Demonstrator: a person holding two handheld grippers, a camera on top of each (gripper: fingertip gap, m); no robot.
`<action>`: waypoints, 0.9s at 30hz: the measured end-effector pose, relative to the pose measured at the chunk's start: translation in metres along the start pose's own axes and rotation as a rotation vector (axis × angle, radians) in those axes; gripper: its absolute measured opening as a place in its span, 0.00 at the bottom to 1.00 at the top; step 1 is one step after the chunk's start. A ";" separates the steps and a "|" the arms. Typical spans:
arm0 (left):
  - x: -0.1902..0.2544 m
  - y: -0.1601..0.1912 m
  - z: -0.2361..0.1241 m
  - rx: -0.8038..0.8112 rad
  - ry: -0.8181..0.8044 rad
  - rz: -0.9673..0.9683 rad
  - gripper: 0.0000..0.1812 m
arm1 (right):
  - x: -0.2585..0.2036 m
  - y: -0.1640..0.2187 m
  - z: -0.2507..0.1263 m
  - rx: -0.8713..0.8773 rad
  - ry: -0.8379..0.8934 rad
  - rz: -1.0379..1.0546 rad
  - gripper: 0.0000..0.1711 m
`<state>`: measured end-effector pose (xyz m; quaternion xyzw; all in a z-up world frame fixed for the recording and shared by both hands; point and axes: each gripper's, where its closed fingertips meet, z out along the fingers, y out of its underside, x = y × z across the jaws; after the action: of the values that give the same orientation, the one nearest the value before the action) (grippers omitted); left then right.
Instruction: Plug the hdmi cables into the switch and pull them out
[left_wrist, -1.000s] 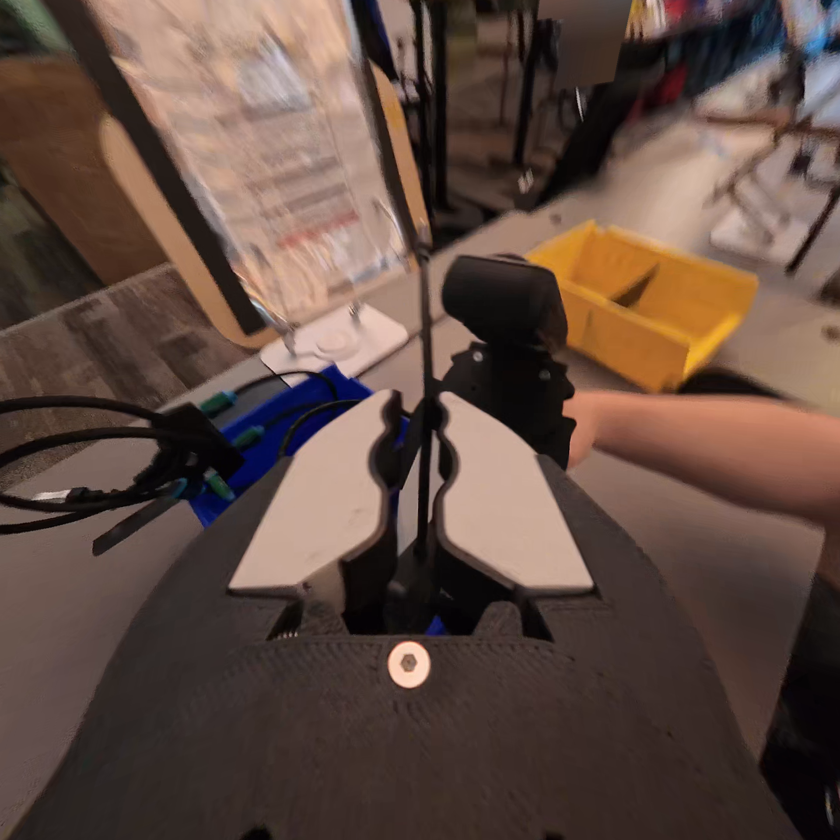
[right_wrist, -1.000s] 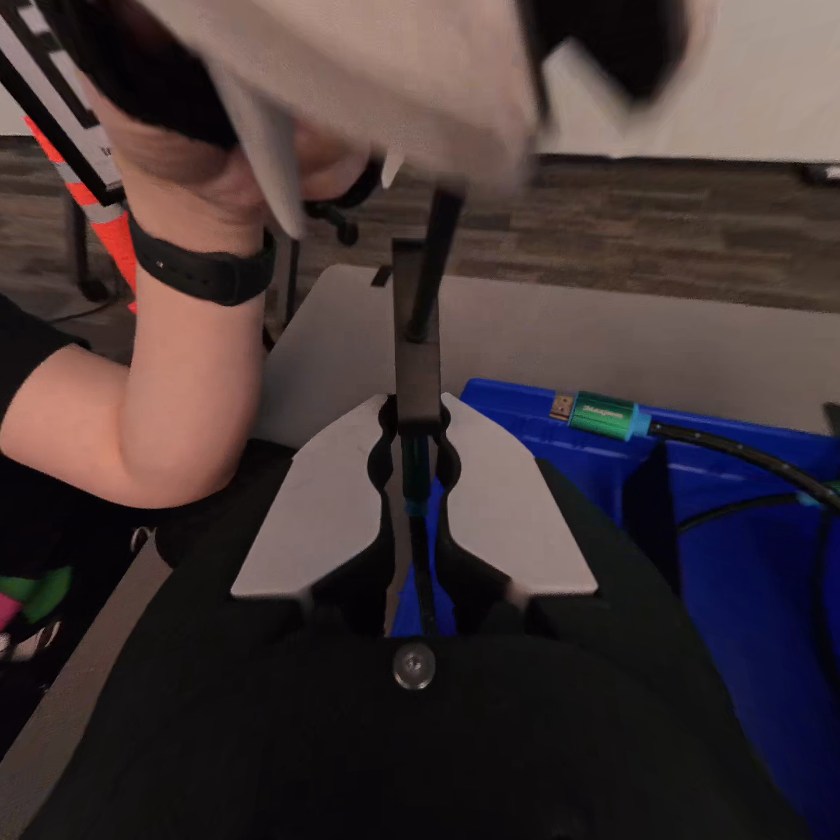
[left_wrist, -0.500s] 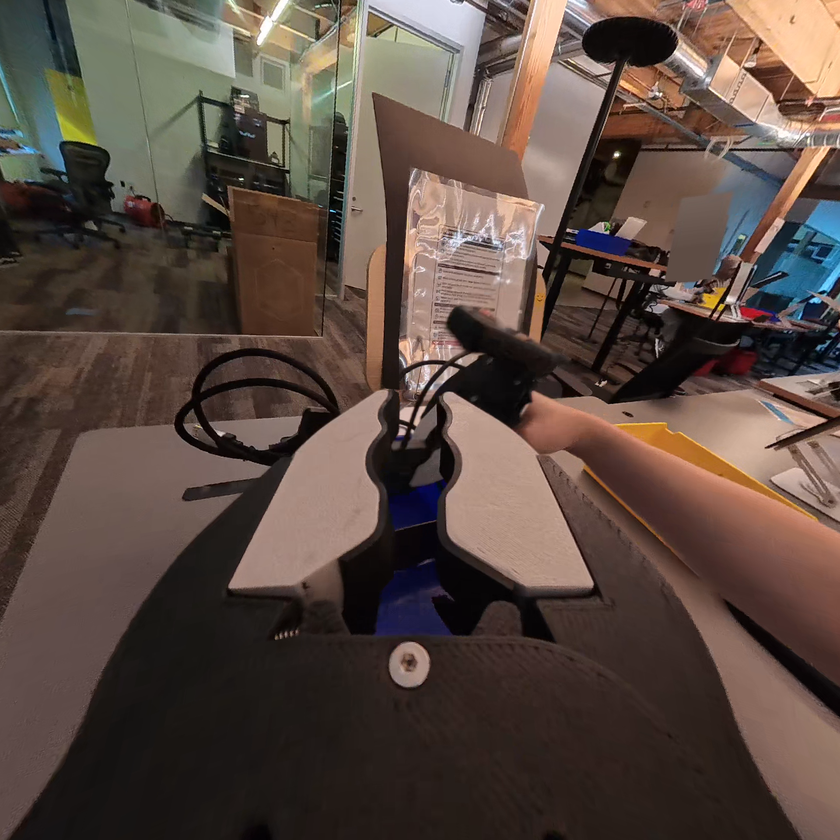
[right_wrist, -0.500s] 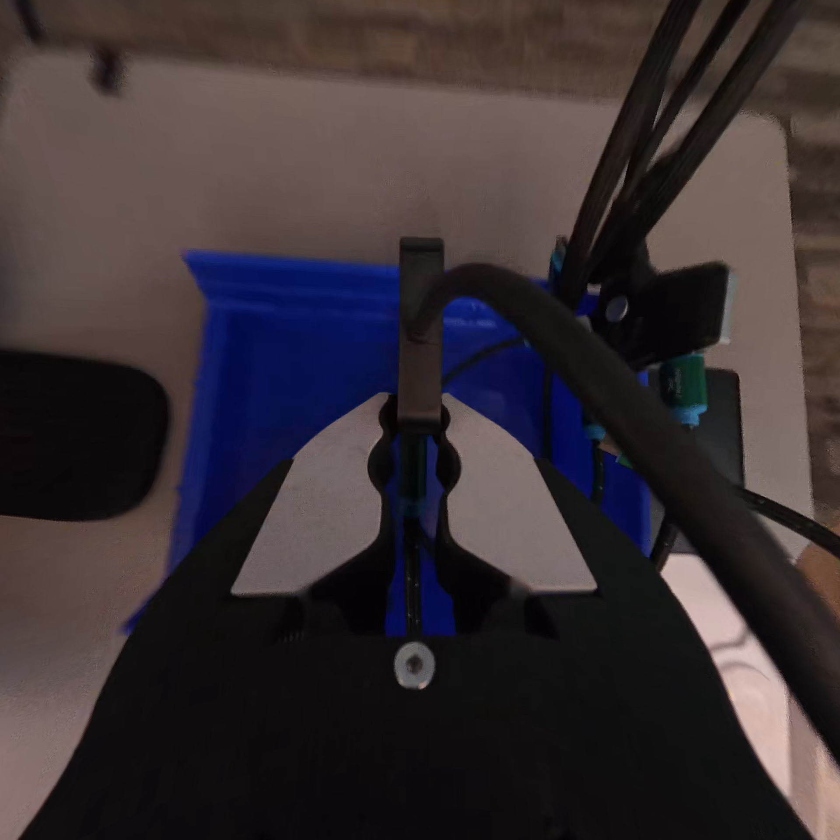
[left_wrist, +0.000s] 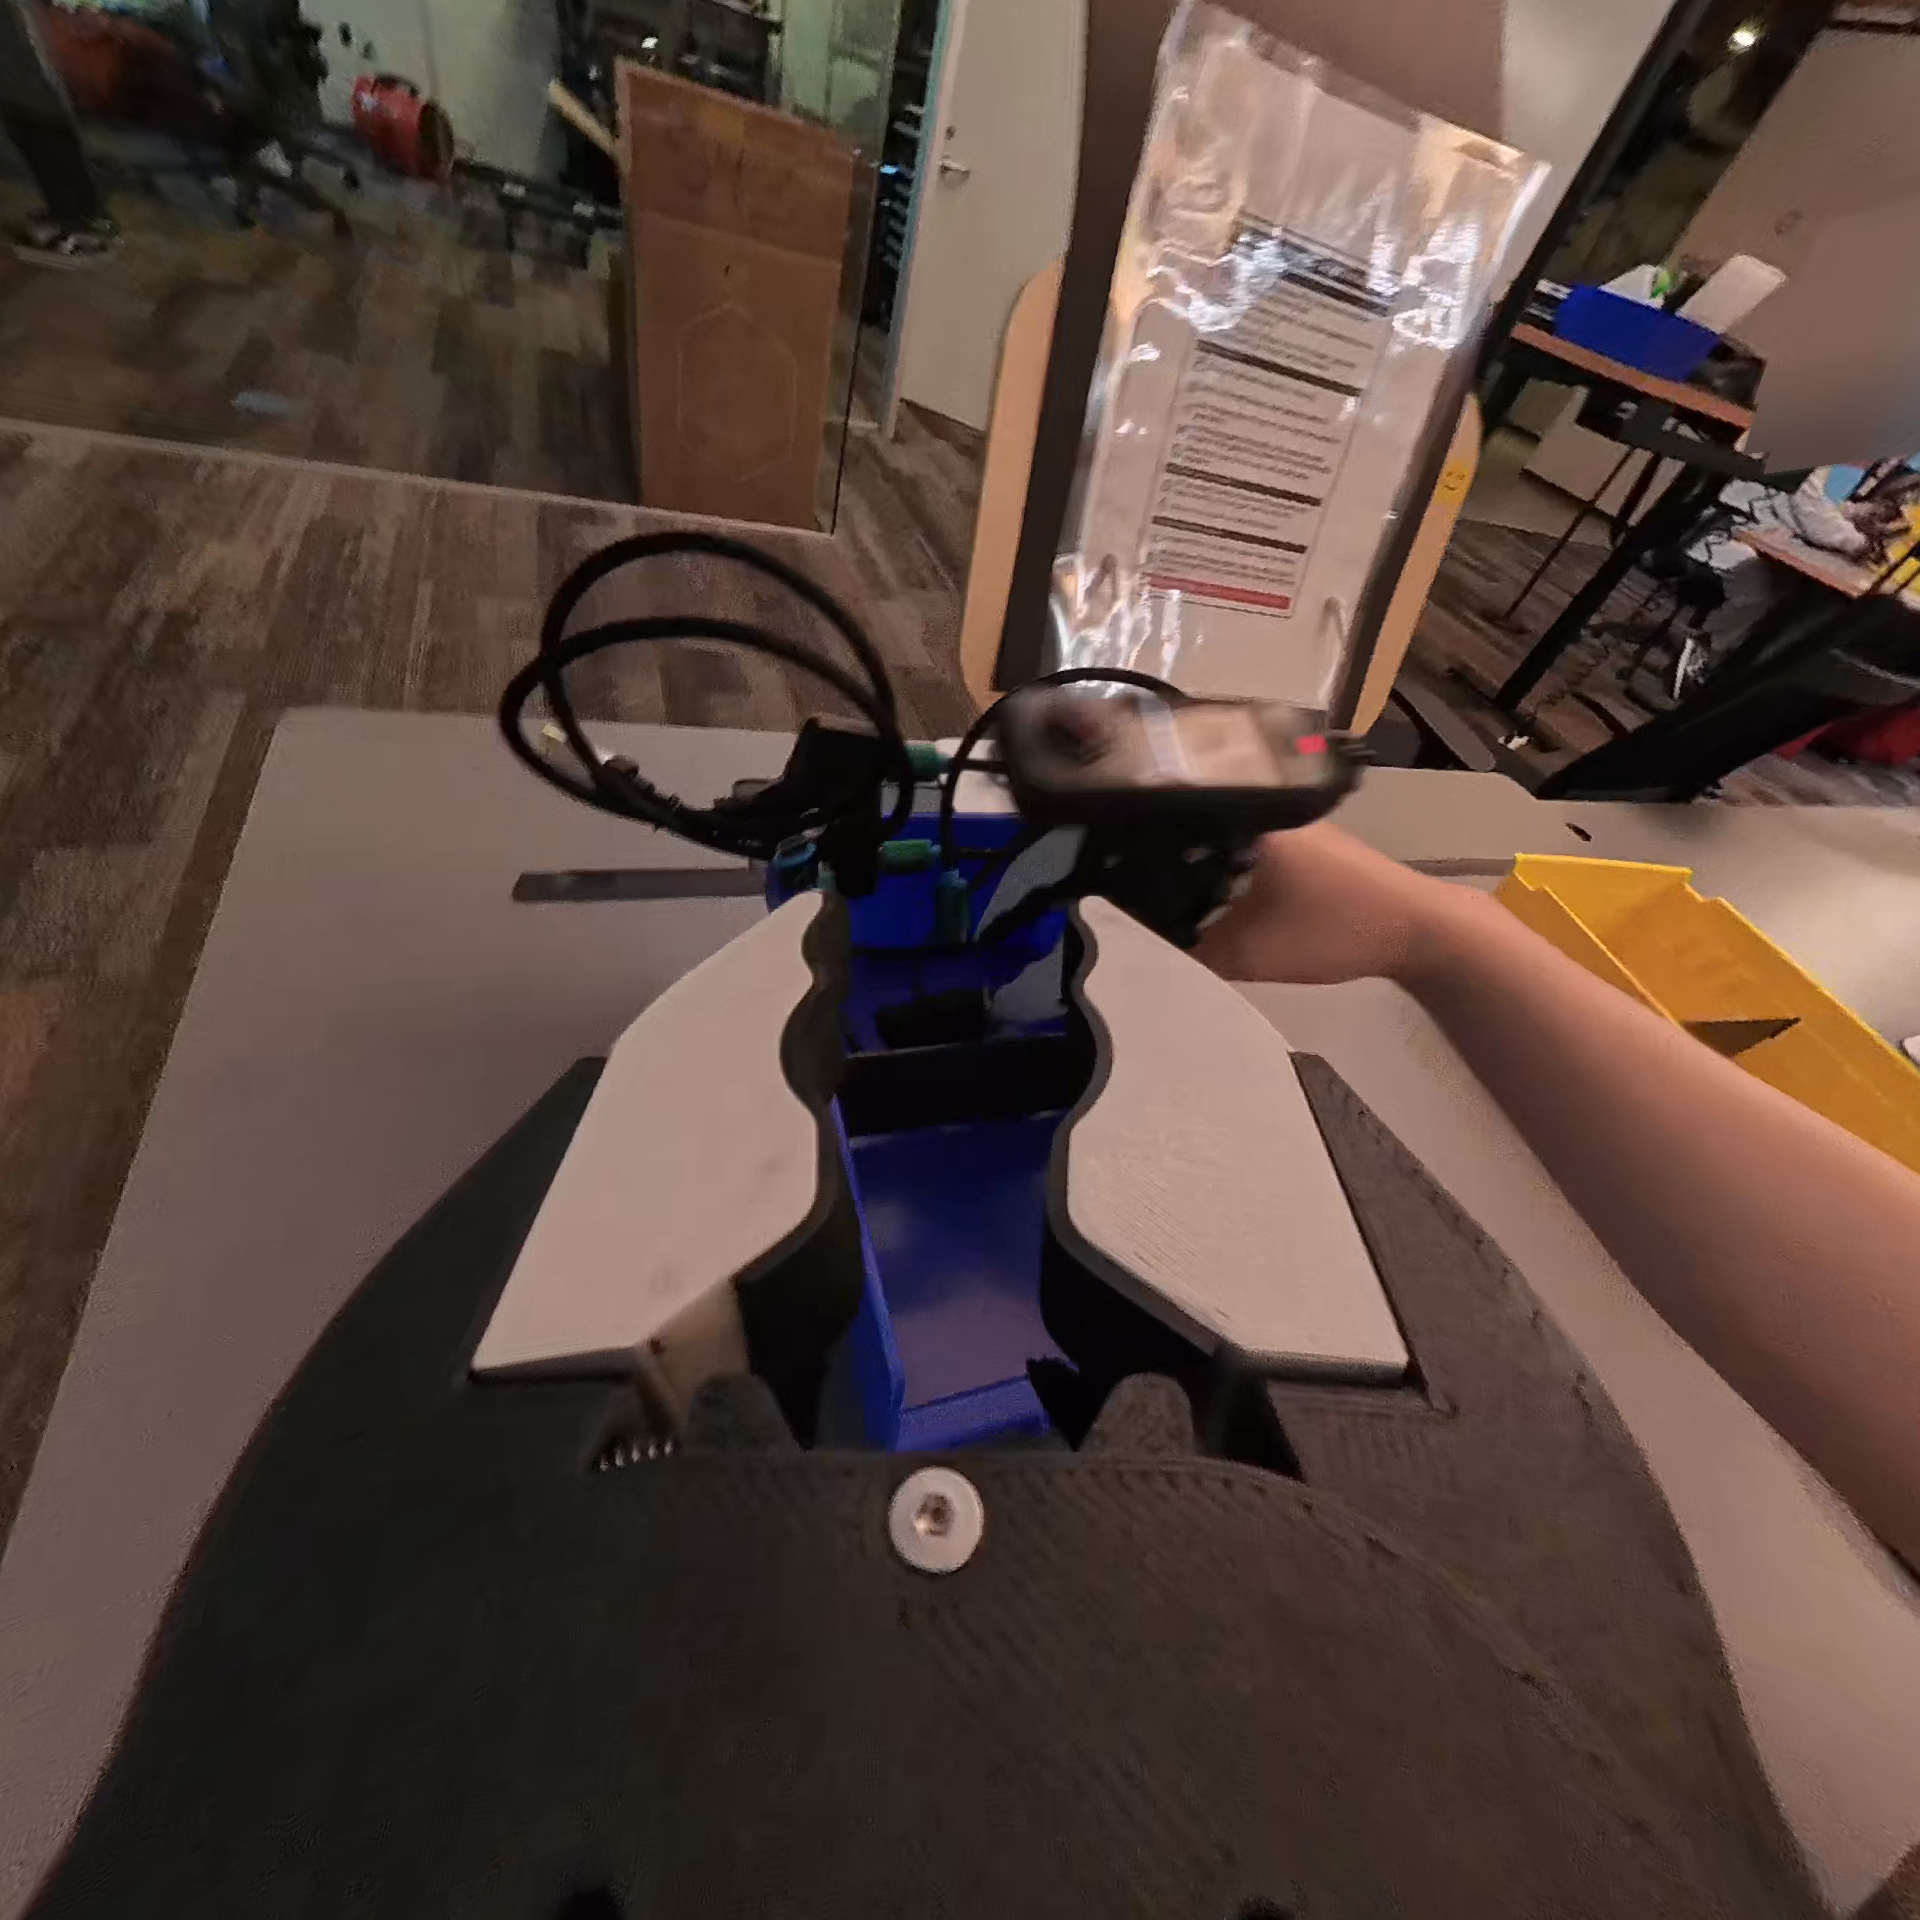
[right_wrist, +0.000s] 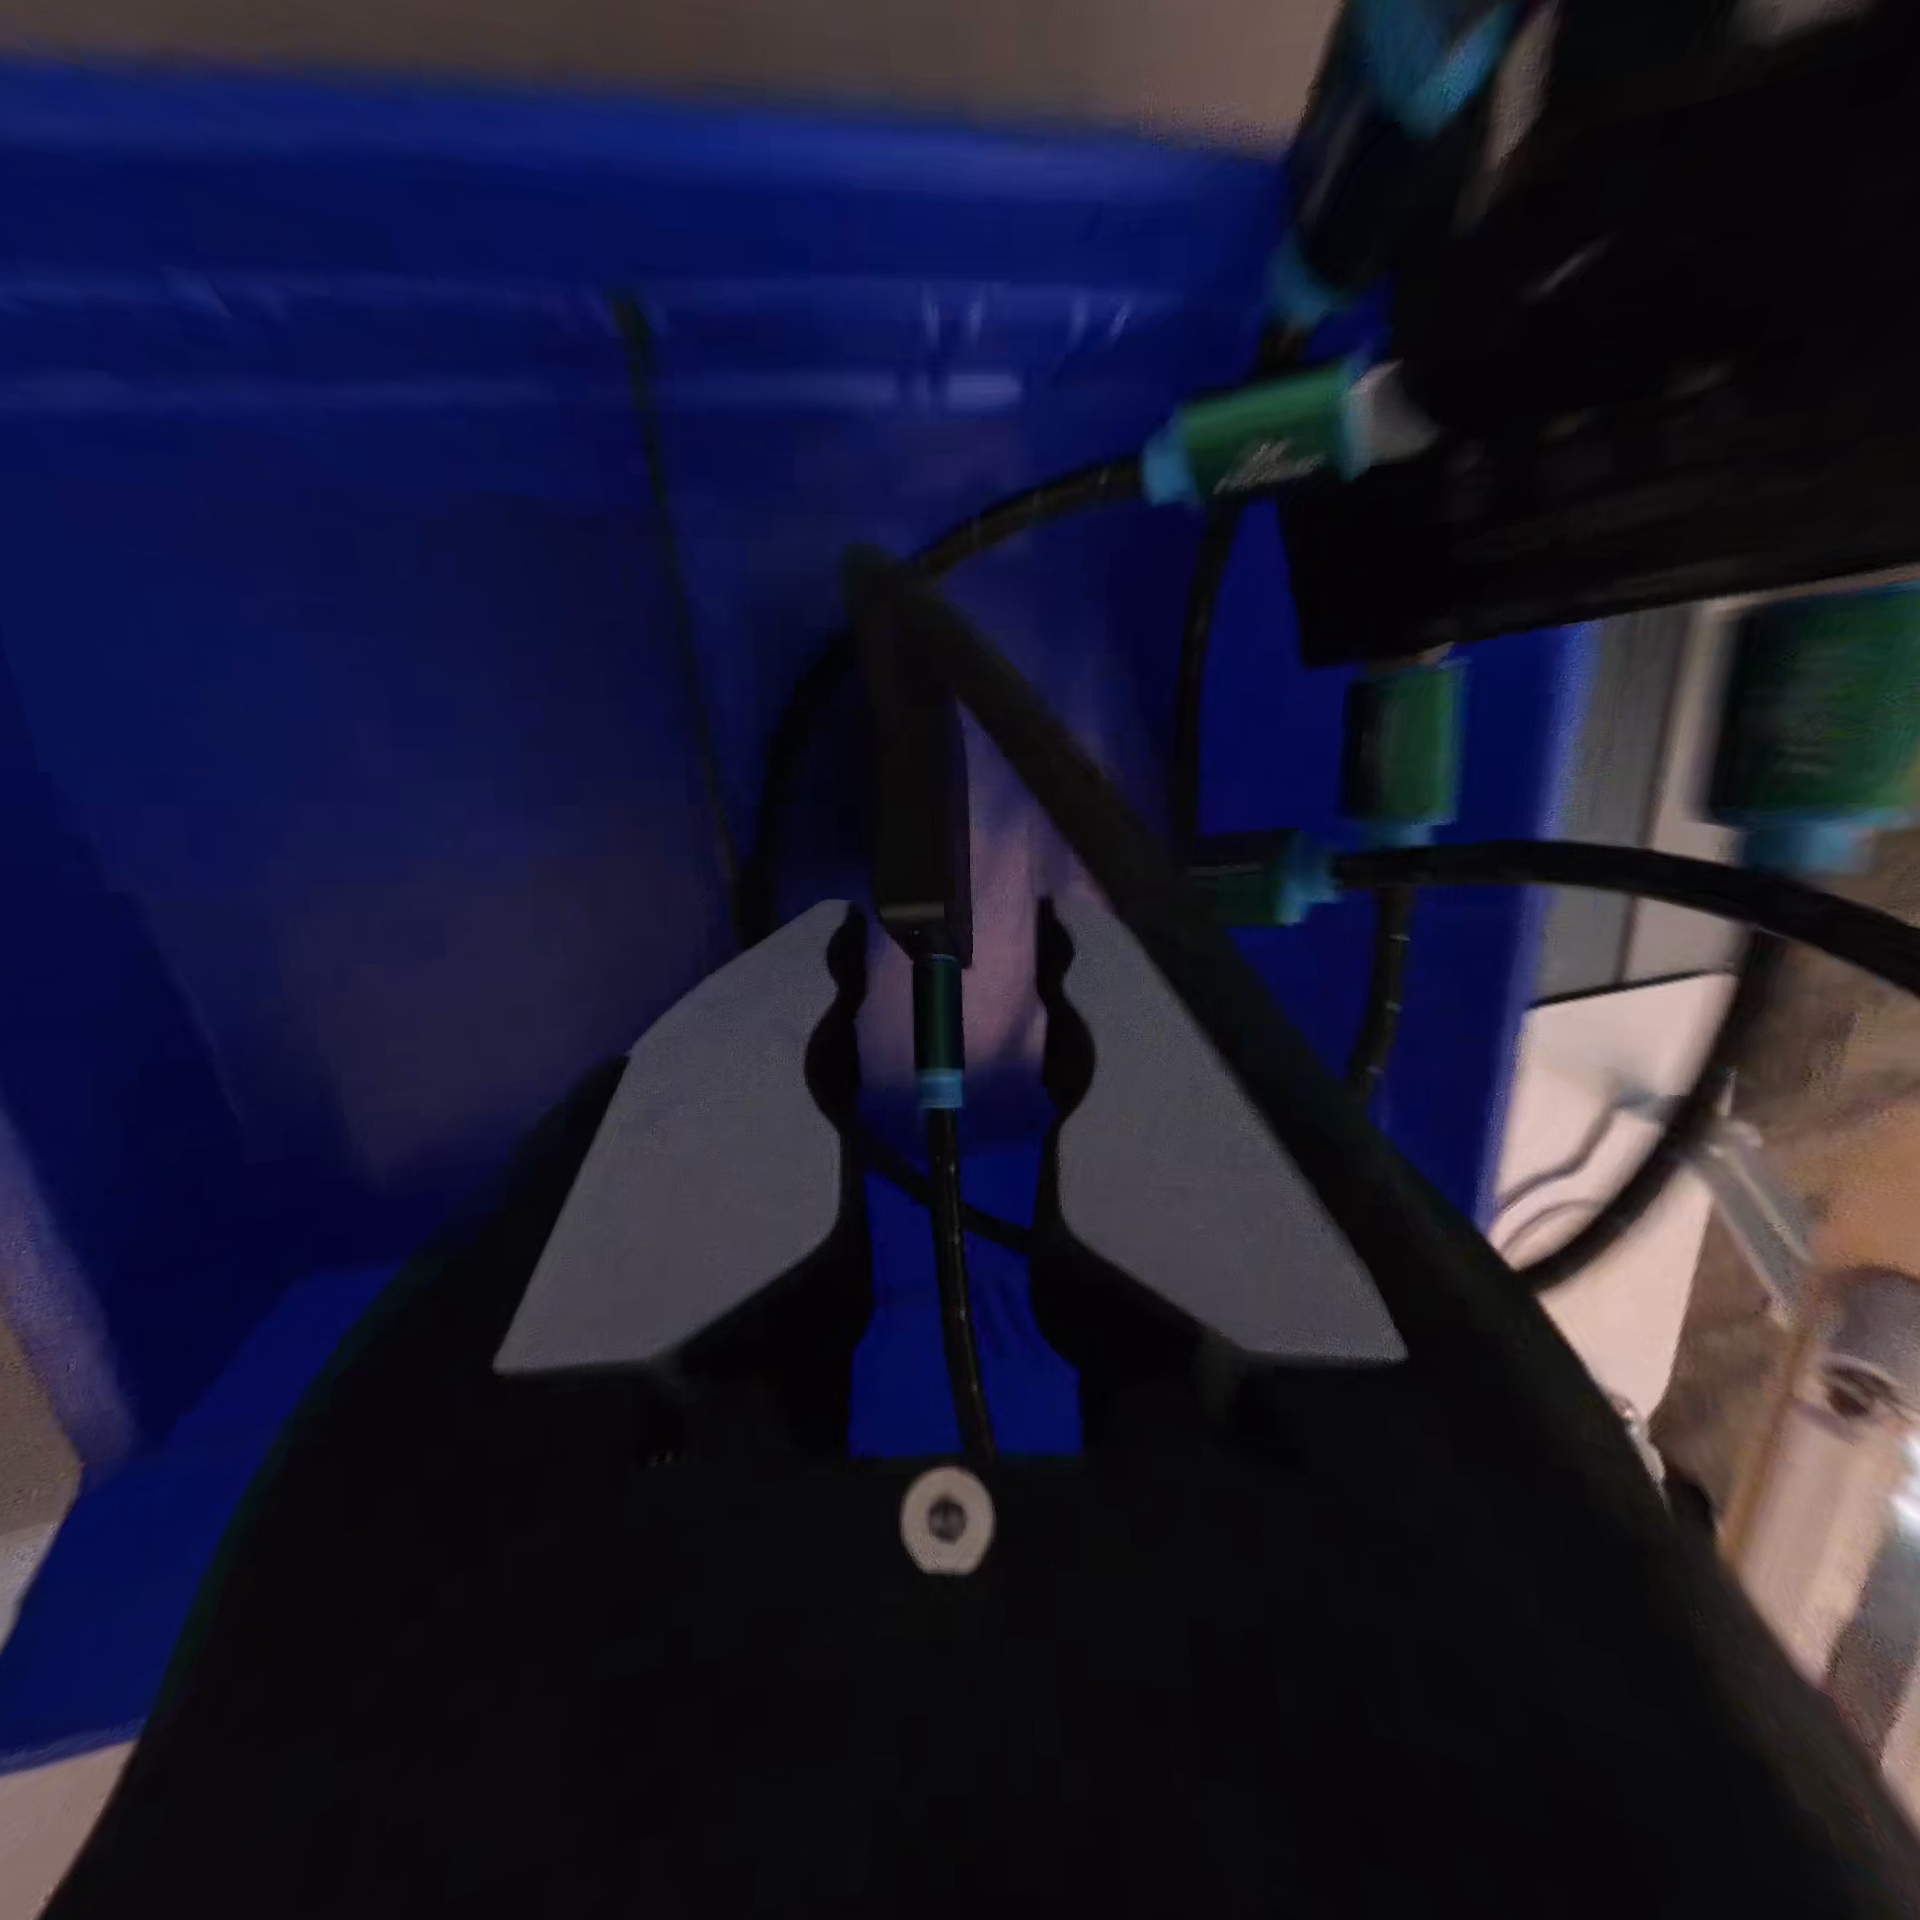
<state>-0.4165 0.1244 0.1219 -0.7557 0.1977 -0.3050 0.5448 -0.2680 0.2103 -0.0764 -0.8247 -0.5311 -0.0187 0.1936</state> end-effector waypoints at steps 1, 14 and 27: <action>-0.007 0.003 -0.002 -0.010 -0.015 -0.034 0.22 | -0.001 -0.009 -0.019 0.093 0.015 0.004 0.20; -0.065 0.127 0.078 -0.580 -0.085 -0.193 0.26 | -0.022 0.256 -0.294 0.366 0.652 0.413 0.41; -0.059 0.196 0.130 -0.891 -0.208 -0.203 0.06 | -0.050 0.625 -0.218 -0.060 0.428 1.411 0.34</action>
<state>-0.3660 0.1884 -0.1064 -0.9581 0.1787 -0.1649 0.1514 0.3001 -0.1323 -0.0736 -0.9534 0.1758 -0.0646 0.2364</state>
